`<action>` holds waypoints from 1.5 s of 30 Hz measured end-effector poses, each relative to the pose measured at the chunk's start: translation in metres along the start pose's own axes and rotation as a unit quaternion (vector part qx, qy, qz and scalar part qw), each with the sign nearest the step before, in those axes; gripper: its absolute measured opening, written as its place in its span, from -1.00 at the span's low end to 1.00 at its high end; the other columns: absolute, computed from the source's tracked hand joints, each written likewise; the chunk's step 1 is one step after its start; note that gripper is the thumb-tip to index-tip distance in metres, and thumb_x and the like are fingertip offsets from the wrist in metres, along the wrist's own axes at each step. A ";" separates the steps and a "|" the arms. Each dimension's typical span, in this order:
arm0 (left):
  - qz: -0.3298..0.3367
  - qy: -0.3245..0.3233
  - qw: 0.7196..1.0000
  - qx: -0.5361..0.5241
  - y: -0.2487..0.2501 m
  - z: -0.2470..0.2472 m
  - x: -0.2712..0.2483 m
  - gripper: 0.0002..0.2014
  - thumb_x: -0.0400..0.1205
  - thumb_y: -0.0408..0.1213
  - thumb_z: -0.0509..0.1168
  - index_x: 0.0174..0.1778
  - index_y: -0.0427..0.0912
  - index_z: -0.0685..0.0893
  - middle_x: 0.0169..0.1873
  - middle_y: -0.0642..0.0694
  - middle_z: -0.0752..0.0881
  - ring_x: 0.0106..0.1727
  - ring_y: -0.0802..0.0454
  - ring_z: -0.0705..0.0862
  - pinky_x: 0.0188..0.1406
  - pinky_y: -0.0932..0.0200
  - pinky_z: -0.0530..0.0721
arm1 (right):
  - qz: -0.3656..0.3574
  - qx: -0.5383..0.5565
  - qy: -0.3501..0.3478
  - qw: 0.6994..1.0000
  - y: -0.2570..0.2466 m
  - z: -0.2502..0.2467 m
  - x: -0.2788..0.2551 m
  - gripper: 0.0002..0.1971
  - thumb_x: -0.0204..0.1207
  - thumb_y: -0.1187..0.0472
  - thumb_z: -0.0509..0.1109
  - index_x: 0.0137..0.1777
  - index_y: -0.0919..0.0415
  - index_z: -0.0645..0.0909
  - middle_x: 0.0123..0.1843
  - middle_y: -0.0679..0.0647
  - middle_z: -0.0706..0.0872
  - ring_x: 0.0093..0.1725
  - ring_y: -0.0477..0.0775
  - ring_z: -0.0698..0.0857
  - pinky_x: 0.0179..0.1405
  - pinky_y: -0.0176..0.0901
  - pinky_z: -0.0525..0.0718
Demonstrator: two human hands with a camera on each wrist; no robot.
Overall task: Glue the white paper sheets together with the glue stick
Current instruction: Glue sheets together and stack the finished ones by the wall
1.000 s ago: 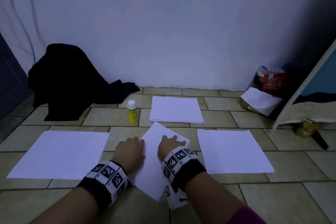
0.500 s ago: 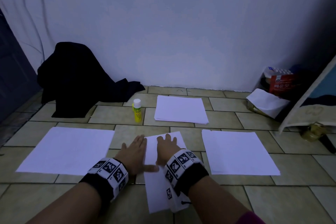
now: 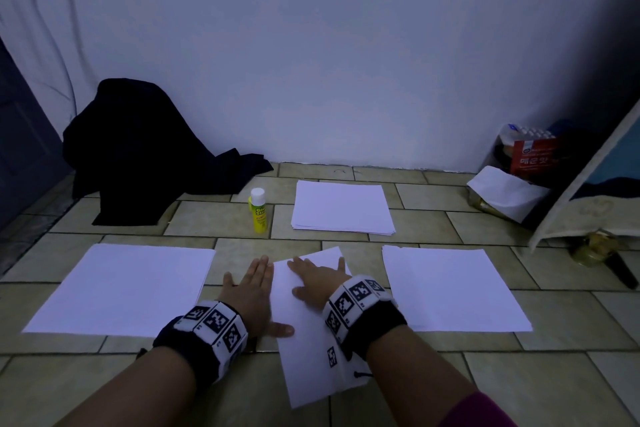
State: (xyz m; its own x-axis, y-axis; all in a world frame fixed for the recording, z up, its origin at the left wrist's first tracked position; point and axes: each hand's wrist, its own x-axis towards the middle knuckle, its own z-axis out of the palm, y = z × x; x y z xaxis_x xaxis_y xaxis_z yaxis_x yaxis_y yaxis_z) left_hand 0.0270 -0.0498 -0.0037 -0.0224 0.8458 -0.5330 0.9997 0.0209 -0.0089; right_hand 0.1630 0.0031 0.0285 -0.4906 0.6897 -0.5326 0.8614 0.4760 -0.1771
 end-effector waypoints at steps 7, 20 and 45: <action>0.009 0.001 1.000 -0.012 -0.001 0.001 -0.001 0.21 0.49 0.42 0.20 0.64 -0.30 -0.40 0.65 -0.15 -0.41 0.68 -0.03 -0.34 0.63 -0.27 -0.16 | 0.113 0.046 0.015 0.992 0.037 -0.004 0.007 -0.31 0.71 -0.04 0.10 0.70 0.11 -0.17 0.73 -0.02 -0.14 0.69 0.02 0.03 0.60 0.30 -0.29; 0.071 0.120 0.990 0.004 -0.007 -0.030 -0.016 -0.35 0.73 -0.25 0.17 0.70 -0.17 0.03 0.71 -0.08 -0.03 0.64 -0.07 0.21 0.62 -0.11 0.10 | 0.122 0.029 0.146 0.981 -0.011 0.015 0.004 -0.68 0.64 0.35 0.08 0.37 0.24 0.41 0.38 0.24 0.37 0.42 0.25 0.33 0.23 0.03 0.50; 0.052 -0.003 0.998 -0.041 -0.025 -0.001 0.008 0.34 0.40 0.29 0.44 0.62 -0.28 -0.47 0.62 -0.16 -0.47 0.66 -0.07 -0.39 0.63 -0.17 -0.27 | -0.023 -0.012 0.013 1.000 0.017 0.003 0.025 -0.11 0.59 -0.13 0.30 0.70 0.05 -0.22 0.72 -0.04 -0.20 0.69 -0.07 -0.13 0.56 0.42 -0.23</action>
State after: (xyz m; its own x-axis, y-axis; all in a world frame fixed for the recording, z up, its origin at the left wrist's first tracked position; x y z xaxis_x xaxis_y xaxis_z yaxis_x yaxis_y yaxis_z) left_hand 0.0017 -0.0432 -0.0063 0.0818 0.8427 -0.5322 0.9931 -0.0237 0.1152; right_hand 0.1661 0.0270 0.0096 -0.5332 0.6811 -0.5019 0.8346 0.5205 -0.1803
